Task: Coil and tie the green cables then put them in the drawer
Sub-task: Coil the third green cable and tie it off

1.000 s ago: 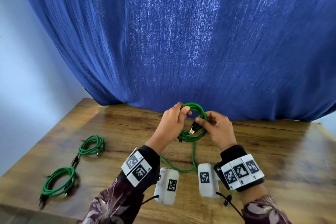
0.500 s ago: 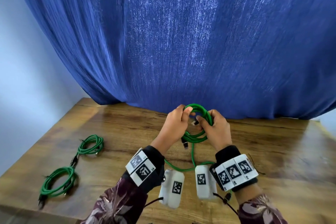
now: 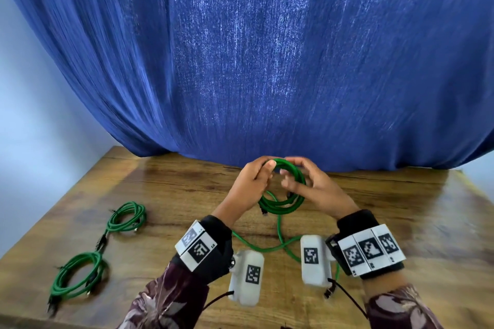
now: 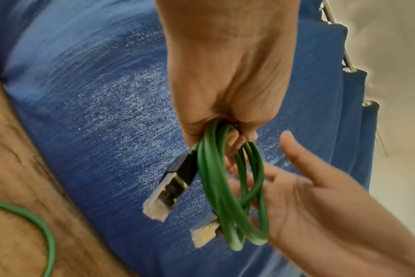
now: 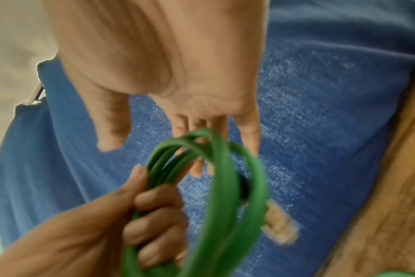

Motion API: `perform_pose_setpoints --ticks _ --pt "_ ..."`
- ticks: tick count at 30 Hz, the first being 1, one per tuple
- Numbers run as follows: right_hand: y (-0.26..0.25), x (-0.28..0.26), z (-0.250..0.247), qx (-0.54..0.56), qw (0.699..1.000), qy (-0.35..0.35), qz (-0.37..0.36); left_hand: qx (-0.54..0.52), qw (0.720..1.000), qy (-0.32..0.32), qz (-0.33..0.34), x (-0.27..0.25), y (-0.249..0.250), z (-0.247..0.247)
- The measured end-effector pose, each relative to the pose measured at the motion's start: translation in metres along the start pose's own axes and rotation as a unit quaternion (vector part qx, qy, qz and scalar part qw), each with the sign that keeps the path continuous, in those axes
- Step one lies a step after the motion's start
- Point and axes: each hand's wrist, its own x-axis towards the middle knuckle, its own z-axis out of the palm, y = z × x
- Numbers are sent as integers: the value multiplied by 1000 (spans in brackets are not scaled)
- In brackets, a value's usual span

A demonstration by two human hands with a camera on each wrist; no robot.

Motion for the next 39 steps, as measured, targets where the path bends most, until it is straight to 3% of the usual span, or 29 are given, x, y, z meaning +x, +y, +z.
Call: perform_pose_setpoints --ticks 4,8,15,19,22,30,36,39 --pt "-9 6 11 -22 992 115 -45 -3 999 -32 15 1 1 10" --pt "2 5 10 -82 971 202 -98 -45 999 -9 -2 3 1 14" --pt "13 -4 -12 41 969 219 -102 -94 992 -48 -71 13 -1 22" --pt "22 -15 -20 68 963 249 -82 -182 964 -109 -159 17 -5 22" --pt "30 -24 -27 66 961 260 -71 -239 936 -145 -215 17 -10 29" --pt "58 -48 -50 77 963 260 4 -260 898 -122 -332 20 -34 76" --pt "79 -61 -76 28 972 230 41 -224 848 -244 -414 31 -38 95" --pt "84 -61 -84 10 973 225 45 -224 844 -236 -427 37 -42 104"
